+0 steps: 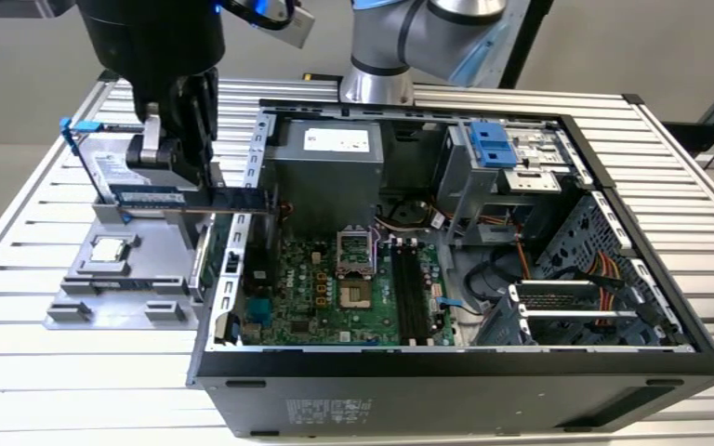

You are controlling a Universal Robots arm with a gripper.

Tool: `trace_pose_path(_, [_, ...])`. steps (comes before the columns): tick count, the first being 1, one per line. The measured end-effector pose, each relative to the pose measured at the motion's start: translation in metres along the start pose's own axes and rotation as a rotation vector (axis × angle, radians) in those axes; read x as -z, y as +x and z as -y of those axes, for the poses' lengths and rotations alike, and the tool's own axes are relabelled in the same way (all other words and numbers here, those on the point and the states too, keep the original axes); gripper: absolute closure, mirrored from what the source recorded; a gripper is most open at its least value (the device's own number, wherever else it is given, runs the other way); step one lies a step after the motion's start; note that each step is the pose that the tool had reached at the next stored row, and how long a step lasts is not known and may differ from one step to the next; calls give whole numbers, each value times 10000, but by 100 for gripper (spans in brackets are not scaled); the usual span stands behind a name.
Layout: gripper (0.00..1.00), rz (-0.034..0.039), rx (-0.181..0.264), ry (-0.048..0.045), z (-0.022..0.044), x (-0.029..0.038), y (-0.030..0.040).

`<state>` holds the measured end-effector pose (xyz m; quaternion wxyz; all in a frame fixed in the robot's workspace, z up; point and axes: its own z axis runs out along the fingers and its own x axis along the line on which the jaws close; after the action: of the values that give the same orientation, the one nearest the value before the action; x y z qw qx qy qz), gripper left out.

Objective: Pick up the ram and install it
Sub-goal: 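Pick up the ram and move it above insertion slot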

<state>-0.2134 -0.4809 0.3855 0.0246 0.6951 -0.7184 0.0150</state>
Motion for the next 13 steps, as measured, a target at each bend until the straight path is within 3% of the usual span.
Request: trace_pose_path(13, [100, 0, -1, 0, 105, 3, -32])
